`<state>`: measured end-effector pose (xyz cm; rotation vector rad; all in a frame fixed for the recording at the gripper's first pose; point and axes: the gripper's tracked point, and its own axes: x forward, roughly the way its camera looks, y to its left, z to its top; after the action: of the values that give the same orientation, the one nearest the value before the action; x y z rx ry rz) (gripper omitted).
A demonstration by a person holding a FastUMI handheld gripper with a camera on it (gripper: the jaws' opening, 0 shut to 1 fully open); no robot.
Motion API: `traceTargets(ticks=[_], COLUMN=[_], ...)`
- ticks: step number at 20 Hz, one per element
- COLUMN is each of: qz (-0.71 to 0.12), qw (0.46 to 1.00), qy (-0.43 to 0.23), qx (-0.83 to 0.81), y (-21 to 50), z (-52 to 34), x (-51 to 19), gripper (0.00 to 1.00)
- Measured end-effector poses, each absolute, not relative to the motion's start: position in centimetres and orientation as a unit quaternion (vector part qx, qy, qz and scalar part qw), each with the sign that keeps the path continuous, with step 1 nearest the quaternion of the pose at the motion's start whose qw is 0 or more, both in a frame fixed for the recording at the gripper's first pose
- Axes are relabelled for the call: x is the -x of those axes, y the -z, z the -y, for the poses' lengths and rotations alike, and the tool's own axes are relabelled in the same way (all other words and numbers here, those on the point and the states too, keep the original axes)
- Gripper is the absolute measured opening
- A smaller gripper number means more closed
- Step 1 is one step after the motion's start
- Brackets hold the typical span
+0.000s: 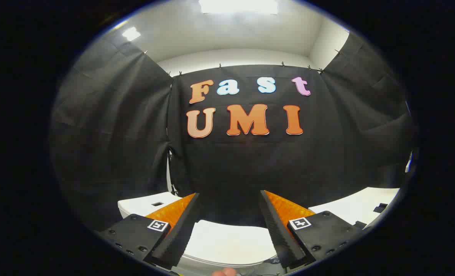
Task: Open the toilet lid.
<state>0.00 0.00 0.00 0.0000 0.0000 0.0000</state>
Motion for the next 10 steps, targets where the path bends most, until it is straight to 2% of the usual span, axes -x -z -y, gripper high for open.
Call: traceTargets(ticks=[10], qz=[0.004], qw=[0.999], qy=[-0.023], qx=[0.026], y=[-0.54], z=[-0.74], x=[0.48], gripper=[0.98])
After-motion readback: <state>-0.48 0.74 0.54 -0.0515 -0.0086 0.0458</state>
